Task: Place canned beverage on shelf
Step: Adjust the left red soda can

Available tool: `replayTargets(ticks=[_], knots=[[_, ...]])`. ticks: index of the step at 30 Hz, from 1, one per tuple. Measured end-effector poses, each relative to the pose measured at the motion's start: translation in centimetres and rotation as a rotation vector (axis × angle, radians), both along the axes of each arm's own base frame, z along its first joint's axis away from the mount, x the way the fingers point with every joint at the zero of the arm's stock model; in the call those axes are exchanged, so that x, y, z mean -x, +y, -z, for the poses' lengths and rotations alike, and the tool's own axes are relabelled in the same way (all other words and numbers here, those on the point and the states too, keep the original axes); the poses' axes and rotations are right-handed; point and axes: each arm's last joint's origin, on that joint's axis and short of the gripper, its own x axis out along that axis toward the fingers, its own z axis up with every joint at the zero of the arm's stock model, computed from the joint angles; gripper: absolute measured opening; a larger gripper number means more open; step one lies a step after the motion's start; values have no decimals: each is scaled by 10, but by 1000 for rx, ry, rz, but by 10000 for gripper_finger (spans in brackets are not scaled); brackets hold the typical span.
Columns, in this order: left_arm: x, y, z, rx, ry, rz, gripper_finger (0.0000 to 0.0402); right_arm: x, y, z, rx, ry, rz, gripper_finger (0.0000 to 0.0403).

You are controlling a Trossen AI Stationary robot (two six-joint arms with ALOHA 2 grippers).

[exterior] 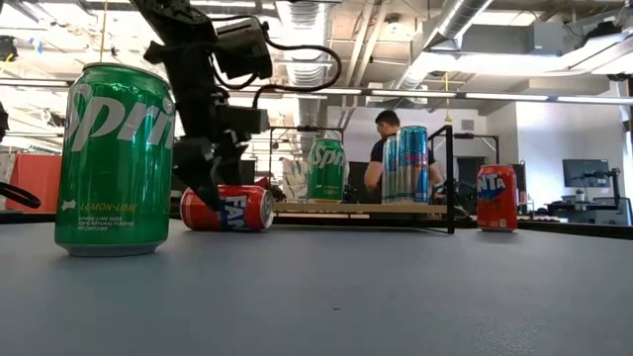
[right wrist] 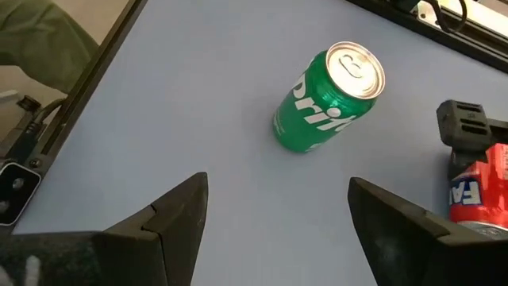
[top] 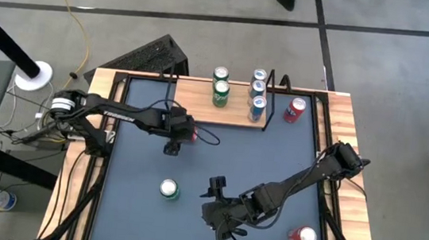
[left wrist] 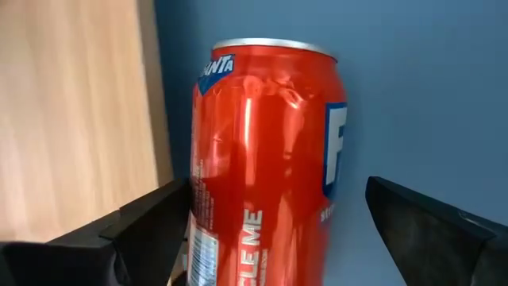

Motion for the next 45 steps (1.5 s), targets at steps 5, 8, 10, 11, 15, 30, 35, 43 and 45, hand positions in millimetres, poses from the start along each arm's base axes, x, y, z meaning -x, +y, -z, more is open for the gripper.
replayTargets(ticks=[5, 8, 10, 11, 15, 30, 35, 43, 45], knots=[[8, -11, -21, 92, -42, 51, 361, -2, -4, 0, 1, 1, 10, 291], [11, -13, -31, 99, -82, 66, 361, -5, -9, 0, 6, 1, 18, 291], [11, -13, -32, 97, -85, 61, 361, -6, -11, 0, 5, -1, 23, 291], [11, -13, -31, 99, -85, 57, 361, -6, -11, 0, 5, -1, 24, 291], [10, -12, -18, 110, -51, 52, 361, -6, -11, 0, 1, -1, 27, 291], [2, -16, 31, 240, 149, 45, 324, -6, -11, 0, -8, -5, 34, 291], [4, -16, 31, 245, 167, 37, 275, -6, -11, 0, -8, -4, 34, 291], [12, -18, -4, 241, 17, 53, 275, -7, -11, 0, -10, -7, 33, 291], [15, -18, -18, 258, -58, 61, 275, -7, -10, 0, -11, -9, 33, 291]])
